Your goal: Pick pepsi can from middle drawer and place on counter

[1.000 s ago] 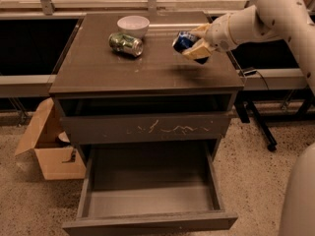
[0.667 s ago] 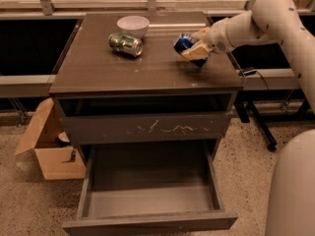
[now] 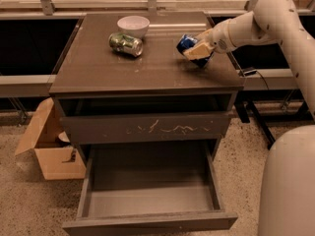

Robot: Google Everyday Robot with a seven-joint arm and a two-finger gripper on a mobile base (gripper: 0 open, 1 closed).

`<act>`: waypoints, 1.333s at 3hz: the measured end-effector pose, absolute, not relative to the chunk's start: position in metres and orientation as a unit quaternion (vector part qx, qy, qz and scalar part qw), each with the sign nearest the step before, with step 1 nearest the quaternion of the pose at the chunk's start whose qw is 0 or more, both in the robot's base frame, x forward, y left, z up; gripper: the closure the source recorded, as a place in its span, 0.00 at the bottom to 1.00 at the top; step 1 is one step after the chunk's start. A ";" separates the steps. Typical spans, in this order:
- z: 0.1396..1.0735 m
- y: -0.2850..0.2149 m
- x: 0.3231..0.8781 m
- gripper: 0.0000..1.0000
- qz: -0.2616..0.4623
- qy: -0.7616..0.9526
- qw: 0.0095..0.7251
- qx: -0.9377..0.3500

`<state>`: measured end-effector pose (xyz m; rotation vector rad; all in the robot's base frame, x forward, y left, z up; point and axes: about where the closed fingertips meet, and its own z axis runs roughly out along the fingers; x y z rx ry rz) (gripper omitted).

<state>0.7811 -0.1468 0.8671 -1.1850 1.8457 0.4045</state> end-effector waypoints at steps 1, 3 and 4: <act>0.868 -0.147 0.782 0.11 0.166 0.744 0.443 -0.472; 0.874 -0.147 0.782 0.00 0.167 0.739 0.455 -0.468; 0.894 -0.153 0.772 0.00 0.150 0.725 0.479 -0.471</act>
Offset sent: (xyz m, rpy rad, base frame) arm 0.0019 -0.0041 0.0108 0.0363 -0.0232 -0.0205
